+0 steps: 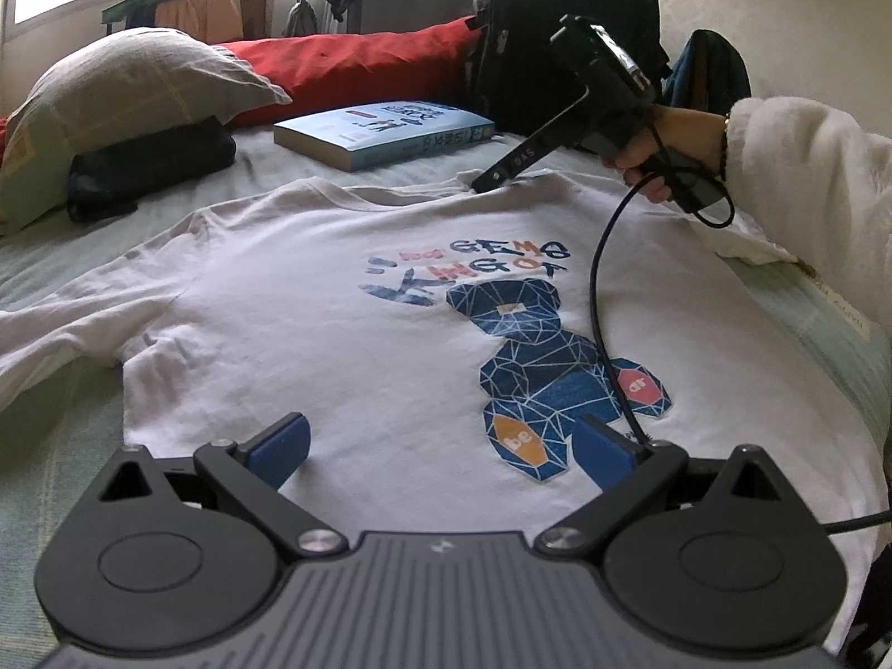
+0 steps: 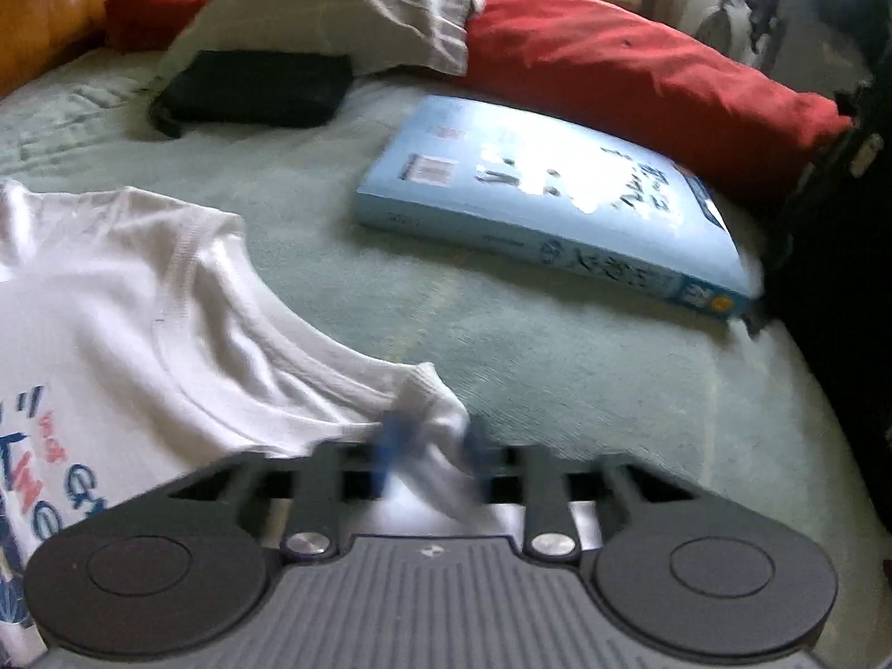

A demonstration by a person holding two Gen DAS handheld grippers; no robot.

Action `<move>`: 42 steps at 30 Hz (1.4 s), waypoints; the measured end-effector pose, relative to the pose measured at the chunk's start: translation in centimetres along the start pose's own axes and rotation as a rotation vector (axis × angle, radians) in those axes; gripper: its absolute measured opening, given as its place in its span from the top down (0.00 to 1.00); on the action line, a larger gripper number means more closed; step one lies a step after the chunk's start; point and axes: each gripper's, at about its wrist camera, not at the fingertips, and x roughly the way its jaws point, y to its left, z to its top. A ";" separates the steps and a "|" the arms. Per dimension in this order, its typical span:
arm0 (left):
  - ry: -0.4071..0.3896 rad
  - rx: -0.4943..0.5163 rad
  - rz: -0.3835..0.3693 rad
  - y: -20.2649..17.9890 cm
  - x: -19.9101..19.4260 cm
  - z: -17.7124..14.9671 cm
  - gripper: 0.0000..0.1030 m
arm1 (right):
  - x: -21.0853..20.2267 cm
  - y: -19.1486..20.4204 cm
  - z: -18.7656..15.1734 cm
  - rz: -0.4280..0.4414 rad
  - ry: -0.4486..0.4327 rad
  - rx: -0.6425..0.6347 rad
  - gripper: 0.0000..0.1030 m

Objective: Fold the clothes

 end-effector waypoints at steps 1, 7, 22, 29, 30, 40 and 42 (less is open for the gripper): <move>0.000 -0.001 -0.002 0.0 0.0 0.0 0.03 | -0.1 0.2 0.2 -0.012 -0.010 -0.009 0.89; -0.007 -0.004 0.000 0.1 -0.2 0.0 0.03 | 0.4 -0.5 1.2 -0.067 -0.051 0.094 0.82; -0.095 -0.058 0.077 3.1 -3.9 0.6 0.03 | 3.0 7.8 8.5 0.150 -0.118 0.038 0.49; -0.102 -0.093 0.055 4.2 -4.0 0.5 0.03 | 5.9 10.3 7.3 0.141 -0.093 -0.019 0.45; -0.100 -0.097 0.056 4.3 -4.0 0.5 0.03 | 5.7 10.8 7.1 0.130 -0.097 -0.042 0.45; -0.120 -0.098 0.031 4.1 -4.5 0.4 0.03 | 6.3 11.3 8.9 0.094 -0.155 0.001 0.83; -0.116 -0.094 0.030 4.0 -4.4 0.4 0.03 | 5.2 10.9 8.7 0.075 -0.146 0.023 0.73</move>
